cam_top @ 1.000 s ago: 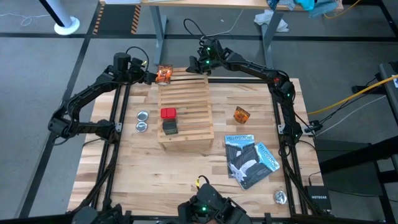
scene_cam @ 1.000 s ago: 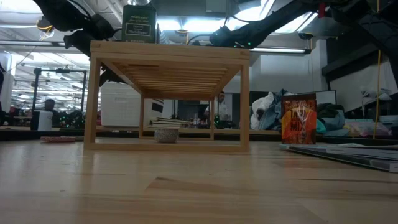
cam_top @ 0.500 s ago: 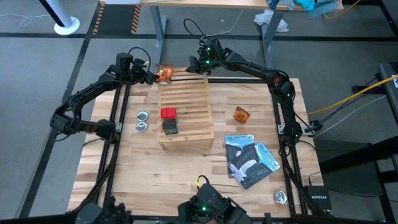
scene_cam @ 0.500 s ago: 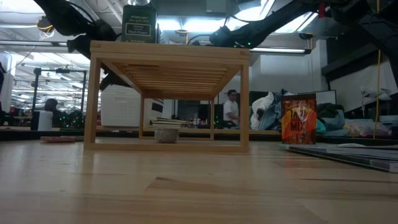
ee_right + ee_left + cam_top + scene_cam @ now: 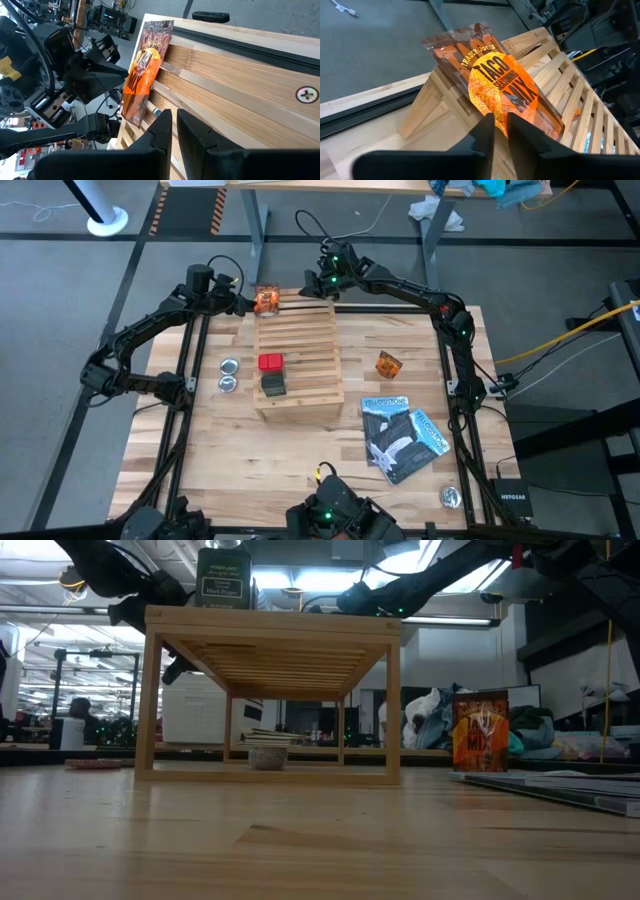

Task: Shelf spices
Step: Remove the orange seasoning pack from the shelf

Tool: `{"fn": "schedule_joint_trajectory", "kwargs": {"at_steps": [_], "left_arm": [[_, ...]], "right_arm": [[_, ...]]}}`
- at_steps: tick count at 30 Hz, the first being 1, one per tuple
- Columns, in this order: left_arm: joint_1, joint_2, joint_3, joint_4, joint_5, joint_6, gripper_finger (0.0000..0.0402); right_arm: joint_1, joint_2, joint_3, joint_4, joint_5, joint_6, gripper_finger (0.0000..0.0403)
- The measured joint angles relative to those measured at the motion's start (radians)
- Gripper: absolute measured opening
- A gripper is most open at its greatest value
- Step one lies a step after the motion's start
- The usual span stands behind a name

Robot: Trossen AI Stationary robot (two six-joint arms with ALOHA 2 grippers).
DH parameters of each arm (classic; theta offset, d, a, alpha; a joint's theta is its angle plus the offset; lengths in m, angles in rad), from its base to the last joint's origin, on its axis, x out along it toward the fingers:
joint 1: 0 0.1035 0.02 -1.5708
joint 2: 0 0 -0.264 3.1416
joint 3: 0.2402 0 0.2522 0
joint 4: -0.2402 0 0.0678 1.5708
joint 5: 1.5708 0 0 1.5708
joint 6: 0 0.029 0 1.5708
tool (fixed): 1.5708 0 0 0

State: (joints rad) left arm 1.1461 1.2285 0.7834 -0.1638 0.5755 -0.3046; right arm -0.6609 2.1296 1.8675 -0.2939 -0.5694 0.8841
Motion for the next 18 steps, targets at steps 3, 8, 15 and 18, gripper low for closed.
{"fn": "schedule_joint_trajectory", "kwargs": {"at_steps": [3,8,15,18], "left_arm": [[0.000,0.000,0.000,0.000,0.000,0.002,0.0010],[0.000,0.000,0.000,0.000,0.000,0.003,0.0008],[0.010,0.000,0.000,0.000,-0.002,0.005,0.0002],[0.017,0.000,0.000,0.000,-0.002,0.007,0.0004]], "right_arm": [[0.000,0.000,0.000,0.000,0.000,0.000,0.0033],[0.000,0.000,0.000,0.000,-0.005,0.000,0.0033],[0.001,0.000,0.000,0.000,-0.063,0.000,0.0033],[0.006,0.000,0.000,0.001,-0.054,0.006,0.0033]]}}
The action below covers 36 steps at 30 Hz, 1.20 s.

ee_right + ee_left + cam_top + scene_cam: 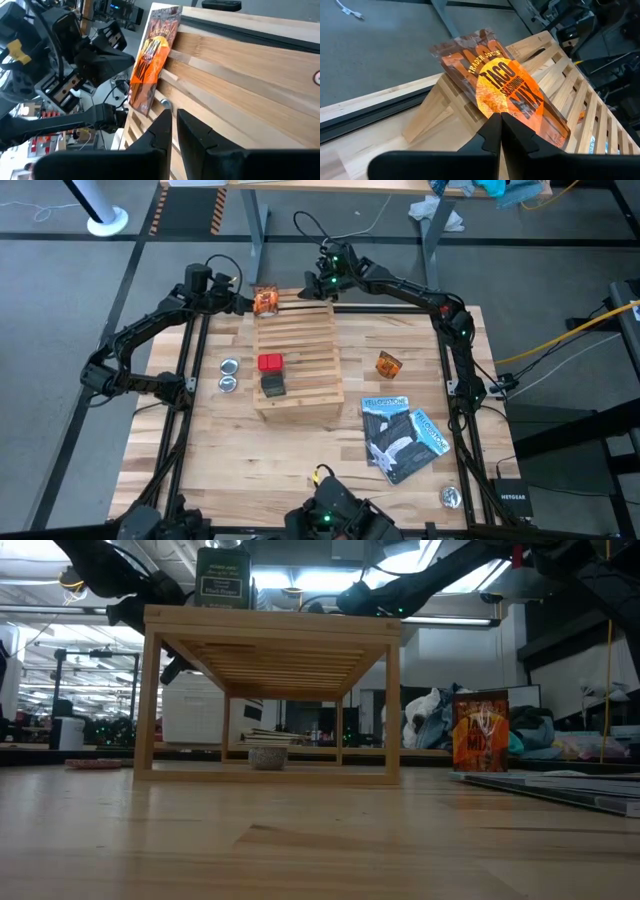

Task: Shelf spices
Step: Remove the orange seasoning pack from the shelf

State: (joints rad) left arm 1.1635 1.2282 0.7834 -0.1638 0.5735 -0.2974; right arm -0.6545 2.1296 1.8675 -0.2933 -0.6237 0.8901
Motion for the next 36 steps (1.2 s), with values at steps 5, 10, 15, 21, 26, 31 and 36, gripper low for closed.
{"fn": "schedule_joint_trajectory", "kwargs": {"at_steps": [5,10,15,21,26,31,36], "left_arm": [[0.003,0.000,0.000,0.001,0.000,0.012,0.0001],[0.003,0.000,0.000,0.000,0.000,0.017,0.0005],[0.003,0.000,0.000,0.000,0.000,0.017,0.0001],[0.003,0.000,0.000,0.000,0.000,0.017,0.0005],[0.003,0.000,0.000,0.000,0.000,0.017,0.0001],[0.000,0.000,0.000,-0.001,0.026,0.008,0.0001],[-0.001,0.000,0.000,-0.002,0.054,0.005,0.0003]], "right_arm": [[0.026,0.000,0.000,0.006,0.010,0.004,0.0033],[0.037,0.000,0.000,0.039,0.001,0.007,0.0033],[0.039,0.000,0.038,0.098,0.010,0.025,0.0033],[0.040,0.000,0.153,-0.019,0.059,-0.028,0.0033],[0.049,-0.002,0.173,-0.140,0.092,-0.064,0.0033],[0.053,-0.001,0.173,-0.214,0.144,-0.117,0.0033],[0.054,-0.001,0.173,-0.217,0.143,-0.118,0.0033]]}}
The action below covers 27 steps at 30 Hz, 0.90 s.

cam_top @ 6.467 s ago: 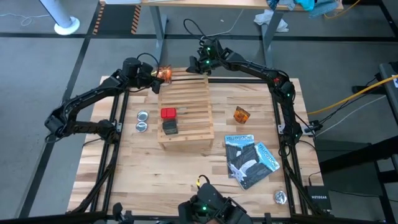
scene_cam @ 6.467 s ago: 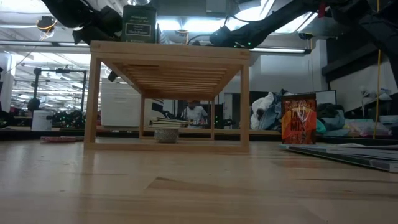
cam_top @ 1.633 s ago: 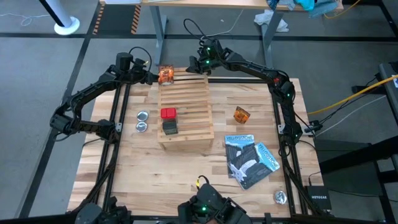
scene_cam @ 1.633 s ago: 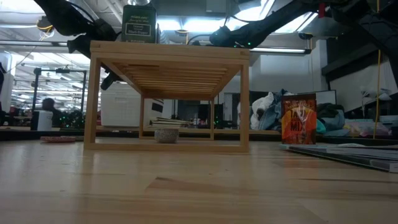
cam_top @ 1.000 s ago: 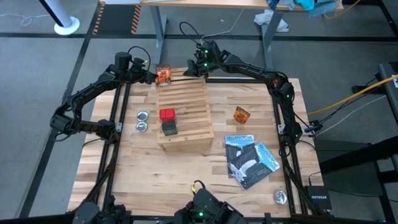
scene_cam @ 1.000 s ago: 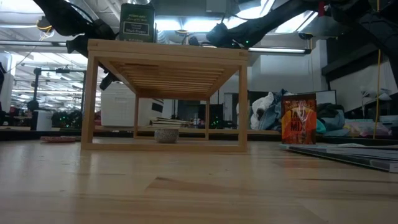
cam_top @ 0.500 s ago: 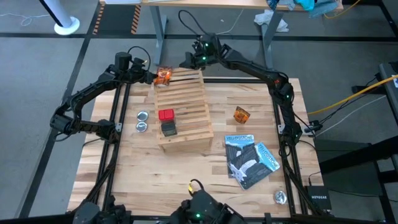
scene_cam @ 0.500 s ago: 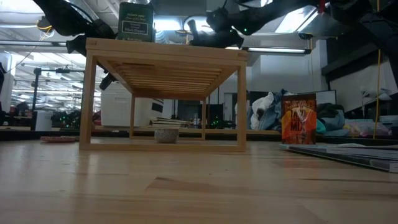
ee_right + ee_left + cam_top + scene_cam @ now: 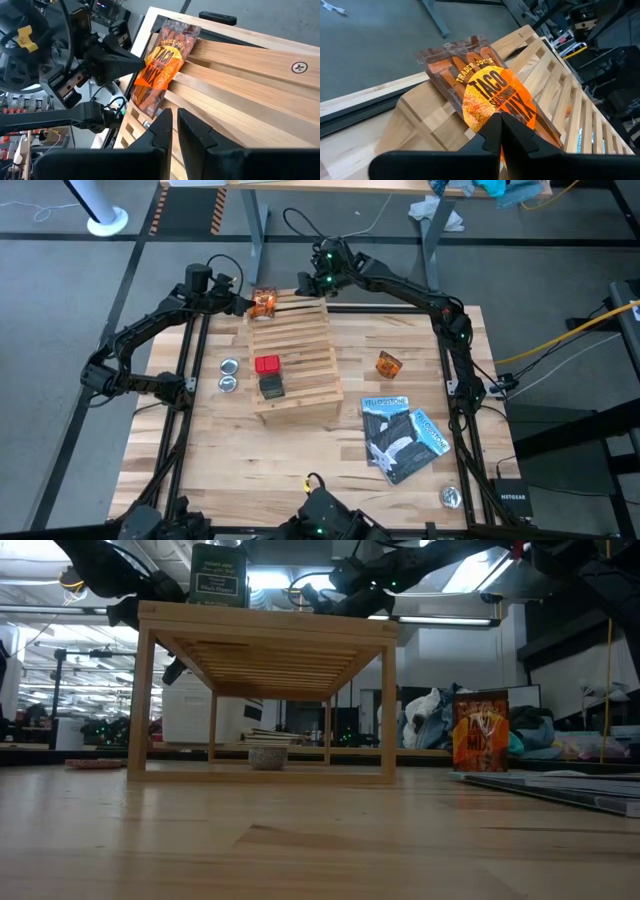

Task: Shelf spices
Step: Remove the orange seasoning pack from the shelf, then adjust the red seasoning can

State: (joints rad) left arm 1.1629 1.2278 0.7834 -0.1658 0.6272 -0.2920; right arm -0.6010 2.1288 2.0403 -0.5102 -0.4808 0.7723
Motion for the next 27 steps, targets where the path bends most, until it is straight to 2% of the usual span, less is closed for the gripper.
{"fn": "schedule_joint_trajectory", "kwargs": {"at_steps": [14,22,27], "left_arm": [[-0.004,-0.001,0.000,0.012,0.010,0.022,0.0003],[-0.004,-0.001,0.000,0.191,0.025,0.008,0.0004],[-0.003,-0.001,0.000,0.212,0.025,0.007,0.0004]], "right_arm": [[0.013,0.000,0.000,0.017,-0.001,-0.023,0.0033],[0.013,0.000,0.000,0.027,-0.032,-0.052,0.0033],[0.012,0.000,0.000,0.027,-0.034,-0.074,0.0033]]}}
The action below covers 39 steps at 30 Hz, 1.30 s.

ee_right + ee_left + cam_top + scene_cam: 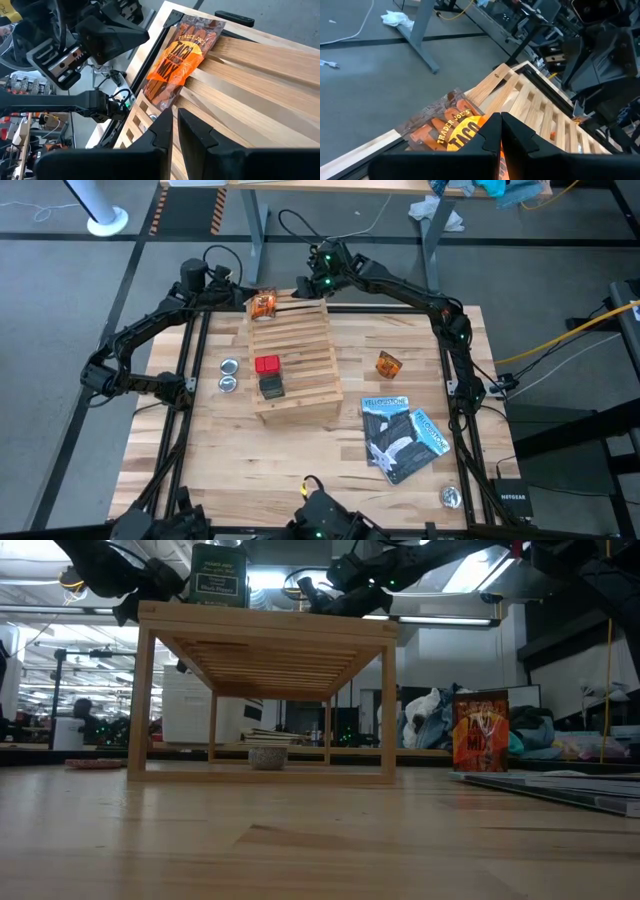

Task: Shelf spices
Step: Adjust the red seasoning can

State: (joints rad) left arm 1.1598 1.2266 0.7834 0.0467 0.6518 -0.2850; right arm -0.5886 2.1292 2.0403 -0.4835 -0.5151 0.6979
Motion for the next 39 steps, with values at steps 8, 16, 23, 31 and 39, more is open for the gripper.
{"fn": "schedule_joint_trajectory", "kwargs": {"at_steps": [8,16,23,31,39], "left_arm": [[-0.013,0.000,0.000,0.000,0.000,0.008,0.0004],[-0.081,0.000,0.000,0.008,0.000,-0.036,0.0004],[-0.184,-0.001,0.000,0.057,0.004,-0.022,0.0004],[-0.233,-0.081,0.000,0.089,-0.003,0.061,0.0004],[-0.231,-0.111,0.000,0.137,-0.008,0.078,0.0019]], "right_arm": [[0.007,0.000,0.000,0.005,0.008,-0.057,0.0033],[0.006,0.001,0.000,0.011,0.009,-0.052,0.0033],[0.007,0.001,0.000,0.011,0.034,-0.051,0.0033],[0.007,0.001,0.001,0.011,0.035,-0.050,0.0033],[0.007,0.001,0.001,0.011,0.036,-0.049,0.0033]]}}
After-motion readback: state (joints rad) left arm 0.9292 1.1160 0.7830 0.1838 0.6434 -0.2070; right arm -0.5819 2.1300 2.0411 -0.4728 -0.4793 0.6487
